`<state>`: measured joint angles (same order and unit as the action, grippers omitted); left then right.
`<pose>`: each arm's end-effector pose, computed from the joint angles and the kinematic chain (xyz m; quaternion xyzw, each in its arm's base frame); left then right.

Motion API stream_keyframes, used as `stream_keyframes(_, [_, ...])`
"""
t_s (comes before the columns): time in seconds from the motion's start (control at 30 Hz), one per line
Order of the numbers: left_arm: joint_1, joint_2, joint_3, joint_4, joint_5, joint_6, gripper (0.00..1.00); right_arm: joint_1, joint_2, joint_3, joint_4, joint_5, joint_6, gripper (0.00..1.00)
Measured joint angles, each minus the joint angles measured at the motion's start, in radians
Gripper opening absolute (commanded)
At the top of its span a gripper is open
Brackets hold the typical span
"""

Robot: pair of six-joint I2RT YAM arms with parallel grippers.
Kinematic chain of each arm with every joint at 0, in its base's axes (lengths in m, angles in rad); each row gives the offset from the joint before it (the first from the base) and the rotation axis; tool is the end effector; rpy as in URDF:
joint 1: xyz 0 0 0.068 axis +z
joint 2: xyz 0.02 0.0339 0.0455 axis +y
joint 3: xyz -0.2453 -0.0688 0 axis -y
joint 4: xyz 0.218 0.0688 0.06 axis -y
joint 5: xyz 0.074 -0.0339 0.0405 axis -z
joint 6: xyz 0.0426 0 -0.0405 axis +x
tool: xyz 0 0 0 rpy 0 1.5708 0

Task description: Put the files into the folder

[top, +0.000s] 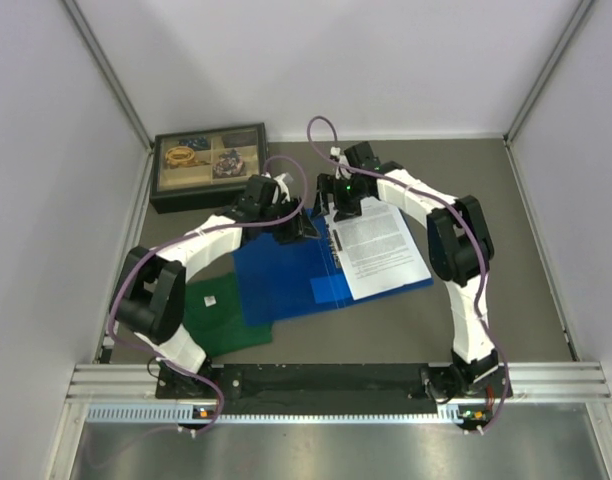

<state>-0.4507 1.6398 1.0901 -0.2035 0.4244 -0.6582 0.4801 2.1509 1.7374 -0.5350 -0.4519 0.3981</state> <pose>0.2952 -0.1623 0.2183 -0.0096 0.9009 -0.3689 0.2286 0.3849 0.2214 0.1947 -0.1066 0.9242 0.3199 0.1794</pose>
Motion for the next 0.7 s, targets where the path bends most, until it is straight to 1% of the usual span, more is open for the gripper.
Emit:
stream_keyframes(0.2, [0.012,-0.02,-0.046,-0.008,0.006,0.002,0.55,0.0,0.058,-0.002,0.003,-0.08,-0.034,0.79])
stream_keyframes(0.5, [0.012,-0.035,-0.071,-0.008,0.017,0.001,0.56,0.0,0.063,-0.003,0.043,-0.146,-0.038,0.78])
stream_keyframes(0.7, [0.012,-0.052,-0.071,-0.008,0.017,0.0,0.57,-0.001,0.064,-0.009,0.06,-0.155,-0.037,0.8])
